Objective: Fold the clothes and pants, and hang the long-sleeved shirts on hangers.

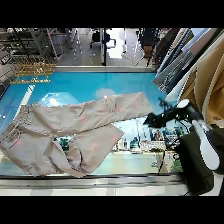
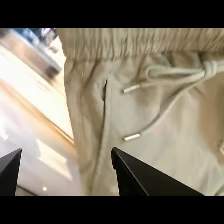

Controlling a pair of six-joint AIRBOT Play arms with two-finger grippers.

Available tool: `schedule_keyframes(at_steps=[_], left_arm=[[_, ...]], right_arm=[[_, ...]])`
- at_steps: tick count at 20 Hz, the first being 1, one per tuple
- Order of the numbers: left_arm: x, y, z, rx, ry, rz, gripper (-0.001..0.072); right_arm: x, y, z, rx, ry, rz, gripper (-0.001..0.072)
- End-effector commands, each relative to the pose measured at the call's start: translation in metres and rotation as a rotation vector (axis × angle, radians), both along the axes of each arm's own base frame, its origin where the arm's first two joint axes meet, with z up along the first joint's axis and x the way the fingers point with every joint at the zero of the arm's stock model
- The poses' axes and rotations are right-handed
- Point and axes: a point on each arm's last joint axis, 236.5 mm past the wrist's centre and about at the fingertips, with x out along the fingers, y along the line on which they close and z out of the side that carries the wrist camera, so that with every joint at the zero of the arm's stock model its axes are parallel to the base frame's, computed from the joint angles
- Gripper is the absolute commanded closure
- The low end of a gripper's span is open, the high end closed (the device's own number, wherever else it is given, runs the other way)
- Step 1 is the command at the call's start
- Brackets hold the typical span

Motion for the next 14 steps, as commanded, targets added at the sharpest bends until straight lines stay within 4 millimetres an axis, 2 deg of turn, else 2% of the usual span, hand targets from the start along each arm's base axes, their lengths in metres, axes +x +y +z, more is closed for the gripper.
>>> schedule_keyframes(at_steps=[1,4,6,10,11,13,14], left_arm=[[-0.002,-0.016,-0.017,-0.056,-0.065,0.042,0.0138],[0.009,-0.022,-0.034,-0.088,-0.078,0.034,0.0137],[0.014,-0.025,-0.045,-0.122,-0.086,0.041,0.0138],[0.018,-0.031,-0.068,-0.181,-0.078,0.034,0.0138],[0.023,-0.034,-0.069,-0.2,-0.096,0.035,0.0158],[0.038,-0.039,-0.068,-0.235,-0.159,0.041,0.0343],[0.042,-0.039,-0.068,-0.243,-0.178,0.046,0.0373]], right_arm=[[-0.066,0.057,-0.014,0.142,0.125,-0.017,0.0339],[-0.071,0.087,-0.036,0.092,0.097,-0.007,0.0338],[-0.058,0.105,-0.041,0.068,0.037,-0.034,0.0338],[-0.036,0.127,-0.054,0.0,-0.053,-0.099,0.0338],[-0.032,0.135,-0.054,0.0,-0.073,-0.106,0.0338],[-0.023,0.153,-0.057,0.002,-0.1,-0.117,0.0339],[-0.02,0.164,-0.061,0.005,-0.098,-0.126,0.0339]])
